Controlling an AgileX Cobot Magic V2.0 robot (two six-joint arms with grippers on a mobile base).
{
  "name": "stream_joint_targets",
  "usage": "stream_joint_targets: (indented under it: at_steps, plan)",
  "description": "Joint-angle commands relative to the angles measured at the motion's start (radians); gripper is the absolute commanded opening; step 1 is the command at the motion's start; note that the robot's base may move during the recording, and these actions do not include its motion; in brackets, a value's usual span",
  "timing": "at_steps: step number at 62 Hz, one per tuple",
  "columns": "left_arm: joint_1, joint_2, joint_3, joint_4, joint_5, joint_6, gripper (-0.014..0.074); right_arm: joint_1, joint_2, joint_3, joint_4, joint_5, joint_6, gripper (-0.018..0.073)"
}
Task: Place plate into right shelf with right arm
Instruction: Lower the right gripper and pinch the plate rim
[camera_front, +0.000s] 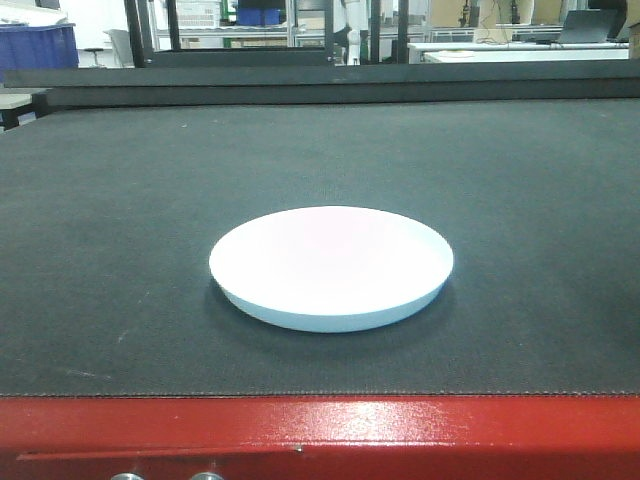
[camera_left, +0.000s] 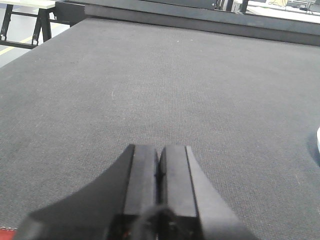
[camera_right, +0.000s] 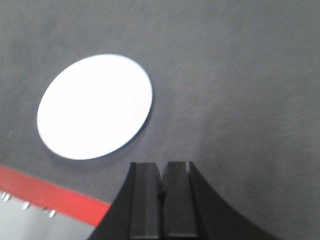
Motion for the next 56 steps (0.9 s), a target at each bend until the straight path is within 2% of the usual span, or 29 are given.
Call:
stream_joint_targets:
  at_steps: [1,7,12,17,24,29,46,56]
  plan:
    - [-0.005,-0.004,0.010,-0.002,-0.086,-0.006,-0.0047,0.060,0.071,-0.035,0.044,-0.086,-0.018,0.0055]
    - [-0.005,-0.004,0.010,-0.002,-0.086,-0.006,-0.0047,0.168,0.192,-0.035,0.045,-0.179,-0.018,0.0081]
    - [-0.005,-0.004,0.010,-0.002,-0.086,-0.006,-0.0047,0.243,0.303,-0.035,0.044,-0.274,-0.029,0.0183]
    - [-0.005,-0.004,0.010,-0.002,-0.086,-0.006,-0.0047,0.275,0.396,-0.045,0.044,-0.336,-0.036,0.0328]
    - [-0.005,-0.004,0.010,-0.002,-0.086,-0.006,-0.0047,0.279,0.526,-0.079,0.044,-0.352,-0.036,0.0547]
    - [-0.005,-0.004,0.010,-0.002,-0.086,-0.006,-0.0047,0.279,0.606,-0.120,0.044,-0.338,-0.036,0.0632]
    - [-0.005,-0.004,0.010,-0.002,-0.086,-0.006,-0.0047,0.279,0.793,-0.275,0.039,-0.277,-0.036,0.0624]
    - [-0.005,-0.004,0.010,-0.002,-0.086,-0.006,-0.0047,0.277,0.820,-0.288,-0.012,-0.254,-0.035,0.0624]
